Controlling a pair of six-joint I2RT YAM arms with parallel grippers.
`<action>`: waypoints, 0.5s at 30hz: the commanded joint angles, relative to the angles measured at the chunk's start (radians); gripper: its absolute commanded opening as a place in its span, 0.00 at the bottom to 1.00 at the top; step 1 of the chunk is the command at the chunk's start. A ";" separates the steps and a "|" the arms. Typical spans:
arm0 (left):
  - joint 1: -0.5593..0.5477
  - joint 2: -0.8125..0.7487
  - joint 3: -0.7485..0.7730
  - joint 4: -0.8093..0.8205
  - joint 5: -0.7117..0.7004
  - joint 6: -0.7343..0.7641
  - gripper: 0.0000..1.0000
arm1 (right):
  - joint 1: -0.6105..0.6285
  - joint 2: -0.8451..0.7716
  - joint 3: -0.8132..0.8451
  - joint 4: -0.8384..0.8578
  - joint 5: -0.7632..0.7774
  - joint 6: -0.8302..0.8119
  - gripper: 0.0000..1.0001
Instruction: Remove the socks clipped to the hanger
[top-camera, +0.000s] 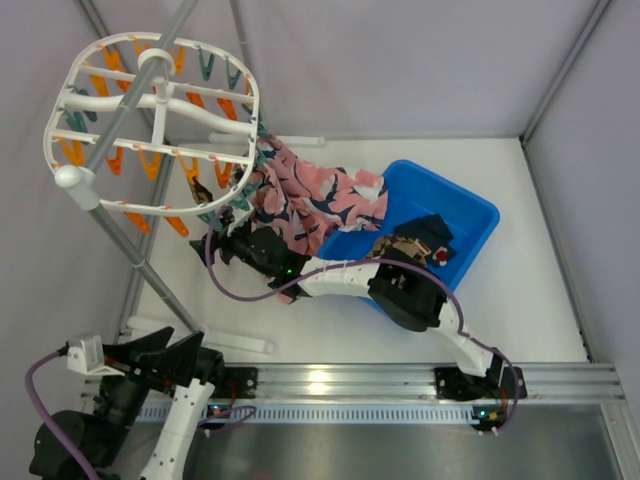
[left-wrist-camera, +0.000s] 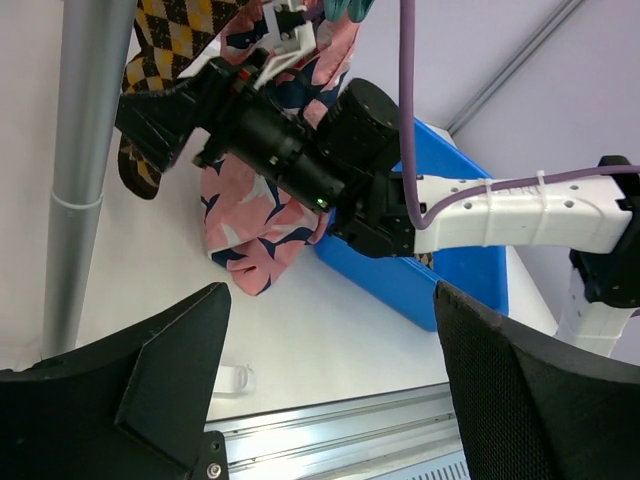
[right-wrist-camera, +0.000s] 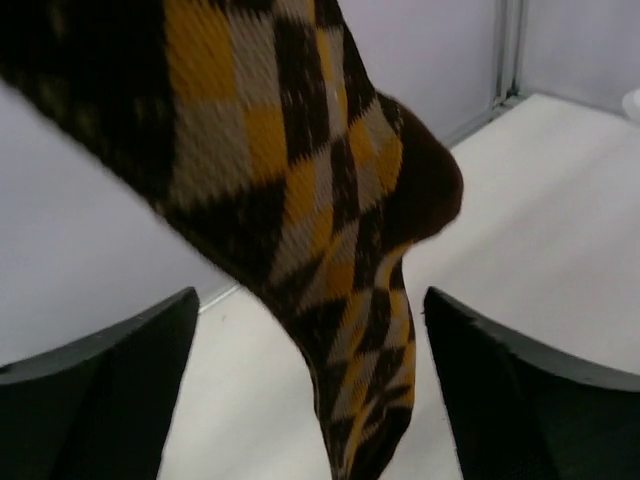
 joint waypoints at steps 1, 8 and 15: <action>0.001 -0.004 0.032 -0.014 -0.004 0.002 0.86 | 0.006 0.069 0.174 -0.045 0.061 -0.013 0.83; 0.001 -0.003 0.017 -0.025 0.036 0.010 0.87 | 0.009 -0.036 0.055 -0.101 0.074 0.039 0.00; 0.001 -0.001 -0.112 -0.014 0.072 0.000 0.88 | 0.049 -0.427 -0.344 -0.084 -0.009 0.137 0.00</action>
